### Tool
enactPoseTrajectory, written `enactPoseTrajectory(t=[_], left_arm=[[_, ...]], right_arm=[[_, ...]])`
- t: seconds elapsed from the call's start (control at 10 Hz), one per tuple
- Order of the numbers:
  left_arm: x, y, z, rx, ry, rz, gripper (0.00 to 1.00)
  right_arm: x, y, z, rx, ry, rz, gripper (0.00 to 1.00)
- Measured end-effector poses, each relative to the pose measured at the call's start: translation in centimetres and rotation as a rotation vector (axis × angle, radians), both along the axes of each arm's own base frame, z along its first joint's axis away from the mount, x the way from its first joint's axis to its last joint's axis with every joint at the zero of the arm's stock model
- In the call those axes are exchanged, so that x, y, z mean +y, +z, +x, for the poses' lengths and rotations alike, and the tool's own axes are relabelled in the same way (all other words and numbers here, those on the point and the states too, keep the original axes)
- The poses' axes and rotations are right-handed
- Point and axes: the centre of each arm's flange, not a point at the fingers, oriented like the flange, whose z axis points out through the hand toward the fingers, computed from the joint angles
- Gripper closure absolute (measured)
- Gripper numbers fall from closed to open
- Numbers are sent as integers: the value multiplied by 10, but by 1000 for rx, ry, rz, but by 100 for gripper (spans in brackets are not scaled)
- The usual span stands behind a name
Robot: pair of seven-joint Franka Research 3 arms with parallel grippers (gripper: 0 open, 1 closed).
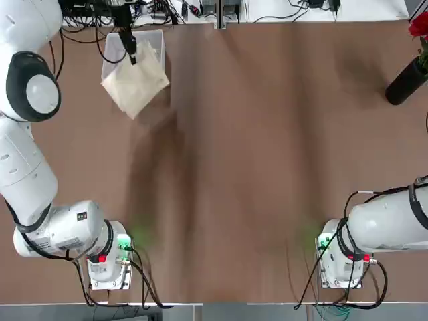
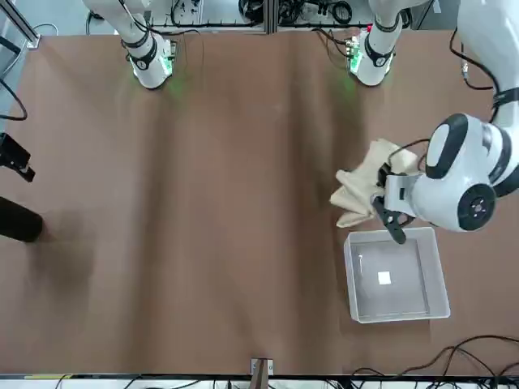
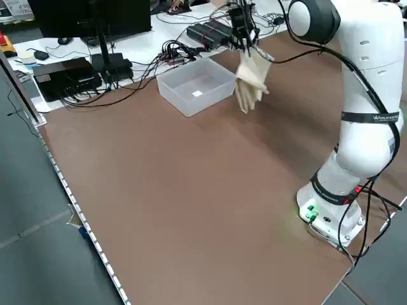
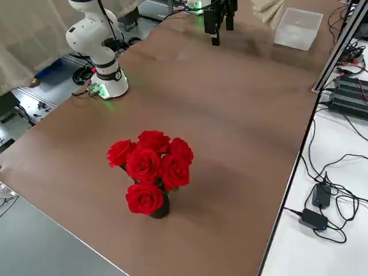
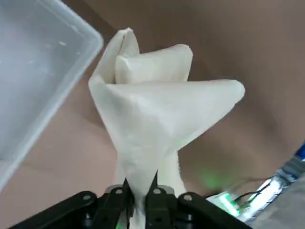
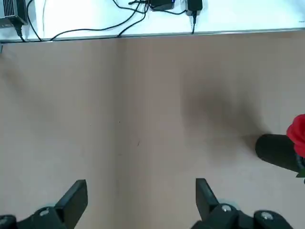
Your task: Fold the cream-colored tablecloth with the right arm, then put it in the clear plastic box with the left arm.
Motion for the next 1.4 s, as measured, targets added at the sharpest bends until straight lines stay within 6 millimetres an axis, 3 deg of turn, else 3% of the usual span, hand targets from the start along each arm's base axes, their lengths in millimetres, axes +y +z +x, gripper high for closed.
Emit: enactPoseTrajectory(t=[0.3, 0.5, 1.0, 1.4], left_arm=[[33, 8, 24, -87, -159, 28, 88], [41, 2, 42, -166, -276, 45, 88], [11, 14, 59, -307, -400, 142, 88], [4, 11, 71, -376, -479, 229, 88]], right_arm=[[1, 0, 0, 0, -2, 1, 0], [1, 0, 0, 0, -2, 1, 0], [1, 0, 0, 0, -2, 1, 0], [1, 1, 0, -1, -3, 1, 0]])
